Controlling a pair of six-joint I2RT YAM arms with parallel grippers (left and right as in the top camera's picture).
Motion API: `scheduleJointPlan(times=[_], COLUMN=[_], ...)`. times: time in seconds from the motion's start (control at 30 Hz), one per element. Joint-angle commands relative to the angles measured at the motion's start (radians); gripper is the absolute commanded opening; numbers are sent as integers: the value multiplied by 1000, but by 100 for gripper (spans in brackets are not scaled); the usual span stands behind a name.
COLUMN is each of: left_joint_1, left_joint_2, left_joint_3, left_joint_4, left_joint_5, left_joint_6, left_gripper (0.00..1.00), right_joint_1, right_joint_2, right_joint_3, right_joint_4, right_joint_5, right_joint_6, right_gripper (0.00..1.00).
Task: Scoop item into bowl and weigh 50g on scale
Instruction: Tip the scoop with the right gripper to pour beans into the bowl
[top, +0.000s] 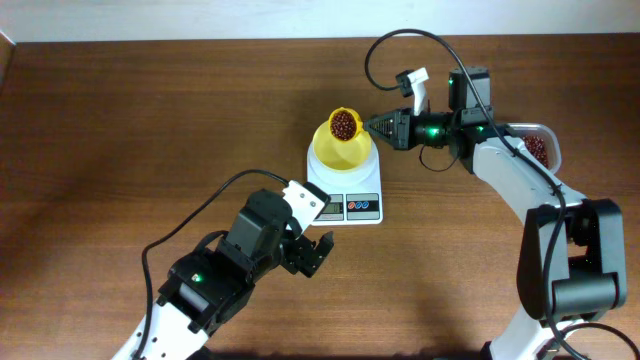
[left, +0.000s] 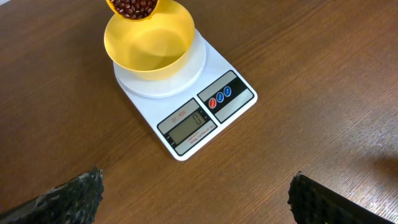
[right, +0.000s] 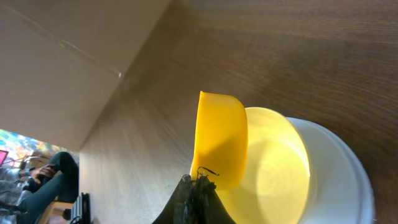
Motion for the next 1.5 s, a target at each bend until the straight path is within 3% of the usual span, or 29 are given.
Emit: scheduleJointPlan(times=[0.0,0.1,0.53,0.77,1.23,1.47], left_joint_1=[-3,-3,-3,-3,-3,-3], left_joint_2=[3,3,3,3,3,3], left_joint_3=[-7,-7,-7,-7,-7,-7], left_joint_4=[-1,-1,-1,-1,-1,-1], left_joint_5=[7,7,7,8,7,7], left_joint_6=[19,19,19,19,19,19], left_gripper=[99,99,99,99,99,99], right_joint_1=[3,3,3,3,3,4], right_joint_2=[13,13,13,13,13,13], right_joint_3=[2,2,2,2,2,2], right_joint_4=[7,7,7,6,2,3], right_joint_5=[24,24,24,64,48,49], right_joint_6=[-35,-97,-599,-708,-1087,-1161], right_gripper=[4,4,4,4,4,4])
